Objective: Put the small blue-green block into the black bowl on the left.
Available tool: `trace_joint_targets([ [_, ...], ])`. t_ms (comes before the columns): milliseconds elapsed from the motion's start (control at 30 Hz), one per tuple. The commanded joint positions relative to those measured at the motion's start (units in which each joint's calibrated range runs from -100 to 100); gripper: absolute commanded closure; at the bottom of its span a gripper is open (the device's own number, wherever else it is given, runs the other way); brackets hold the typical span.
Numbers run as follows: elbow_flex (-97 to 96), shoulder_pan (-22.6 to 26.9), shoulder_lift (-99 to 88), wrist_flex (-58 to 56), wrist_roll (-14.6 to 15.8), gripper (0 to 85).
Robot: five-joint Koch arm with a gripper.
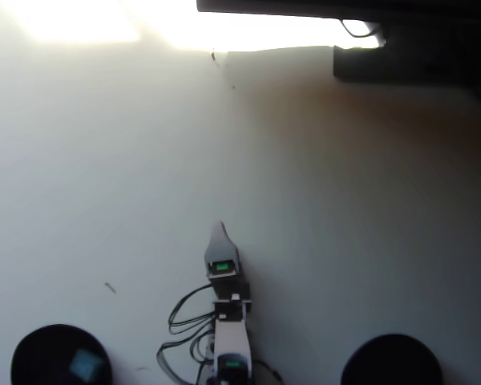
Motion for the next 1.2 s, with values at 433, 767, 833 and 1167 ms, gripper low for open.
trace_joint_targets([
  [433, -1.56, 0.63, 15.40, 19.16, 1.42, 33.6],
  [767, -1.56, 0.93, 15.83, 19.25, 0.05, 34.9],
  [833, -1.56, 0.93, 15.83, 19.25, 0.05, 34.9],
  [1167, -1.56, 0.93, 15.83, 19.25, 0.05, 34.9],
])
